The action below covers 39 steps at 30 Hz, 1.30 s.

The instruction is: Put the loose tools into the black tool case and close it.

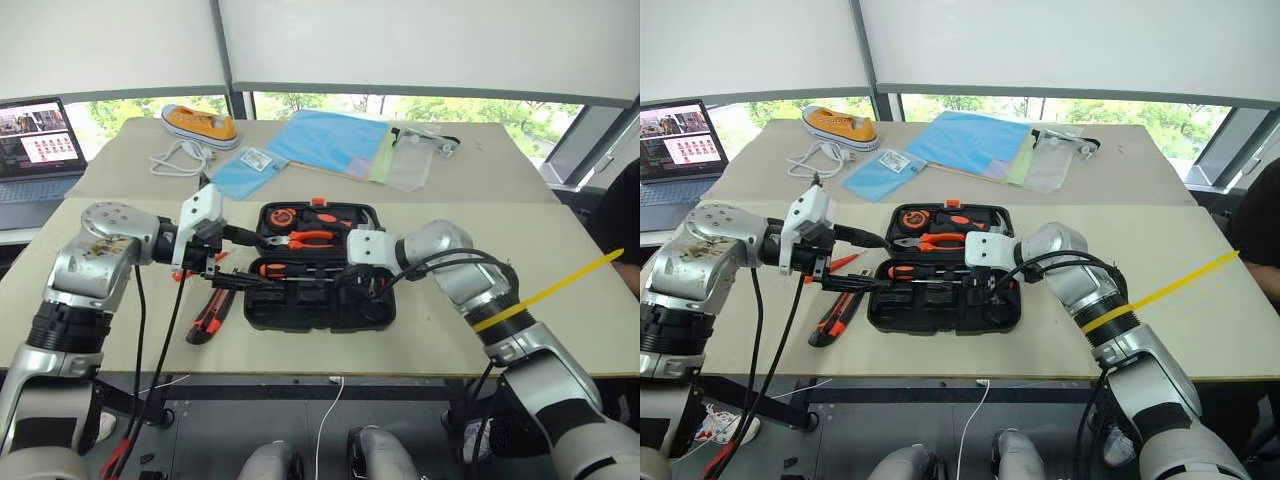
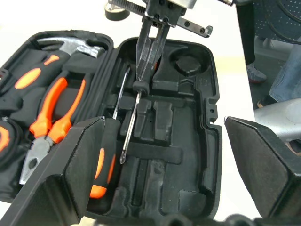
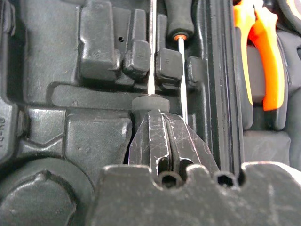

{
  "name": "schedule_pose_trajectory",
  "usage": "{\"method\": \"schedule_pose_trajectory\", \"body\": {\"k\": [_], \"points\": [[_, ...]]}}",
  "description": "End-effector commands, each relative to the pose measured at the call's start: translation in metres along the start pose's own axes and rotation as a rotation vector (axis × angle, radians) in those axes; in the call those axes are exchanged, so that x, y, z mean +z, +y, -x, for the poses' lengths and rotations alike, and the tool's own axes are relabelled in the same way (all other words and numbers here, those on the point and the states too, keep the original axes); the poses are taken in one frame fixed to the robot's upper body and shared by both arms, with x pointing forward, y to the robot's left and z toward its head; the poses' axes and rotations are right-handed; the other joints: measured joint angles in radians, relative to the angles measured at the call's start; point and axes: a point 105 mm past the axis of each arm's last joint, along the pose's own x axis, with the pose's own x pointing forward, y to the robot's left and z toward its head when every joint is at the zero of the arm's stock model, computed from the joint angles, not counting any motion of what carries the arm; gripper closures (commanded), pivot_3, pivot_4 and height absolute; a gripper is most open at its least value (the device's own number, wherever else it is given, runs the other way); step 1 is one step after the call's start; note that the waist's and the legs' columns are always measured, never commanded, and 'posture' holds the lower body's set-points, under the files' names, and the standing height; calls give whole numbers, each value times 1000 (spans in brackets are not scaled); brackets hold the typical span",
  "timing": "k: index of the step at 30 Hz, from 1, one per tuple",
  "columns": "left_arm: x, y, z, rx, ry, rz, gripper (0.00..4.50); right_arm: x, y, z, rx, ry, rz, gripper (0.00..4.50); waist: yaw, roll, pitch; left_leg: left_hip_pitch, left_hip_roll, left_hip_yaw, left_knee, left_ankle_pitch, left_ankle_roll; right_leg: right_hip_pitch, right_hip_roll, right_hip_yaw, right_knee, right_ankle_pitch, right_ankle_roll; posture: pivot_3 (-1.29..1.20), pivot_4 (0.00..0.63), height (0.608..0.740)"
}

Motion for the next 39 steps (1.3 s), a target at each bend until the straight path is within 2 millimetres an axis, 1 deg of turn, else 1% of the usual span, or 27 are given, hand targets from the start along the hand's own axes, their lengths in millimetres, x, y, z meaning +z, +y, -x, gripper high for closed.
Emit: {"method": "schedule_pose_trajectory", "body": {"k": [1, 2, 3, 5, 6, 7, 9, 10, 11, 12, 14, 17, 18, 20, 22, 23, 25, 26, 29, 31, 33, 35, 36, 37, 38, 39], "points": [[-7, 6, 33, 215, -20, 46, 0, 51, 14, 43, -3, -214, -82, 3030, 2, 0, 0, -2, 0, 0, 0, 0, 0, -2, 0, 0, 0, 0, 0, 0, 150, 718], [-12, 5, 38, 252, -18, 58, 0, 54, 19, 48, 3, -231, -105, 2640, 4, 0, 0, -2, 0, -1, -1, 0, 0, -2, 1, -1, 1, 0, 0, 0, 150, 718], [-21, 3, 48, 305, -8, 91, 0, 55, 26, 53, 14, -248, -123, 2365, 5, 0, 0, -2, 1, -1, -2, 0, 0, -2, 1, -2, 0, 0, 0, 0, 150, 718], [-40, -3, 67, 406, 31, 154, 0, 53, 38, 60, 21, -253, -140, 1689, 7, -1, 0, -3, 0, -2, -4, 0, 0, -1, 1, -3, -2, 0, 0, 0, 150, 718], [-49, -7, 77, 453, 58, 180, 0, 51, 42, 62, 17, -251, -147, 1265, 7, -1, 0, -3, 0, -2, -4, -1, 0, -1, 0, -2, -3, 0, 0, 0, 150, 718], [-58, -10, 85, 491, 83, 198, 0, 49, 44, 63, 10, -247, -155, 1008, 7, -1, 0, -3, -1, -2, -4, -1, 1, -1, 0, -2, -4, 0, 0, 0, 150, 718], [-78, -21, 107, 559, 146, 239, 0, 46, 48, 66, -2, -250, -168, 236, 7, -1, 0, -3, -2, -1, -5, -1, 0, -1, -2, -2, -5, 0, 0, 0, 150, 718], [-84, -25, 114, 579, 165, 258, 0, 46, 49, 68, -9, -254, -175, 36, 8, -1, 0, -2, -2, -1, -4, -1, 0, -1, -2, -2, -5, 0, 0, 0, 150, 718], [-88, -28, 119, 592, 180, 271, 0, 46, 48, 69, -20, -258, -181, 36, 8, -1, 0, -2, -2, 0, -4, -2, 0, -1, -2, -2, -4, 0, 0, 0, 150, 718], [-90, -27, 122, 602, 197, 270, 0, 46, 46, 70, -35, -260, -187, 36, 10, -1, 0, -1, -2, 0, -4, -4, -5, -1, -3, -1, -4, 0, 1, 0, 150, 718], [-90, -20, 124, 615, 212, 257, 0, 46, 43, 71, -61, -266, -197, 36, 24, -1, 0, -1, -2, -1, -4, -6, -8, -1, -3, -2, -4, -4, 7, 0, 150, 718], [-83, -6, 118, 558, 217, 214, 0, 46, 43, 71, -71, -268, -201, 36, 39, -1, 0, 0, -2, -1, -4, -5, -11, 0, -5, -3, -3, -4, 7, 0, 150, 718], [-81, -1, 114, 528, 219, 197, 0, 46, 43, 71, -72, -268, -202, 36, 42, -1, 0, 0, -2, -1, -4, -4, -12, 1, -5, -3, -2, -4, 7, 0, 150, 718], [-80, 25, 103, 478, 258, 138, 0, 47, 45, 72, -72, -270, -200, 36, 50, -1, 0, 0, -2, -1, -4, -4, -12, 2, -5, -3, -2, -3, 7, 0, 150, 718], [-78, 43, 96, 443, 295, 97, 0, 47, 47, 73, -72, -271, -198, 36, 54, -2, 0, 0, -3, 0, -4, -4, -12, 2, -4, -5, -2, -3, 7, 0, 150, 718], [-77, 52, 90, 421, 307, 83, 0, 47, 49, 74, -75, -271, -195, 36, 51, -3, -1, 0, -3, 2, -4, -4, -11, 2, 1, -6, -3, -3, 7, 0, 150, 718], [-75, 66, 81, 388, 330, 65, 0, 47, 52, 76, -80, -268, -189, 36, 46, -4, -1, 0, -3, 5, -4, 1, -1, 2, 2, -7, -2, 1, 0, 0, 150, 718], [-74, 72, 76, 376, 341, 61, 0, 46, 55, 77, -82, -267, -185, 36, 42, -4, -1, 0, -3, 5, -4, 1, -1, 1, 3, -8, -3, 1, -1, 0, 150, 718], [-74, 86, 53, 324, 385, 57, 0, 44, 64, 81, -97, -251, -161, 36, 33, -5, -2, -4, -3, 6, -4, 0, 3, 1, 5, -12, -2, 2, 0, 0, 150, 718], [-77, 91, 44, 317, 414, 49, 0, 44, 68, 83, -105, -247, -156, 36, 27, -5, -2, -7, -4, 6, -4, -1, 3, -1, 5, -13, -3, 1, 0, 0, 150, 718], [-84, 97, 33, 336, 460, 59, 0, 44, 71, 87, -125, -247, -154, 36, 22, -6, -2, -9, -4, 7, -4, -1, 4, -2, 5, -14, -5, 1, 1, 0, 150, 718], [-89, 97, 28, 332, 484, 64, 0, 44, 72, 90, -142, -243, -153, 36, 21, -7, -1, -10, -3, 7, -4, -1, 4, -2, 4, -16, -6, 1, 2, 0, 150, 718], [-92, 95, 26, 316, 501, 68, 501, 43, 72, 92, -155, -238, -153, 0, 22, -6, -1, -10, -3, 6, -4, -1, 4, -2, 4, -17, -5, 0, 2, 0, 150, 718], [-95, 94, 26, 304, 513, 71, 761, 42, 72, 94, -168, -232, -154, 0, 22, -7, -1, -10, -3, 7, -4, -1, 4, -2, 3, -17, -5, 0, 2, 0, 150, 718], [-97, 93, 25, 297, 521, 72, 1173, 41, 73, 96, -176, -229, -155, 0, 22, -7, -2, -9, -2, 7, -4, -1, 3, -1, 2, -17, -4, 0, 2, 0, 150, 718], [-98, 93, 26, 296, 525, 74, 1466, 40, 73, 97, -186, -225, -156, 0, 21, -7, -2, -9, -2, 7, -4, -1, 3, -1, 2, -17, -4, 0, 2, 0, 150, 718]]}}
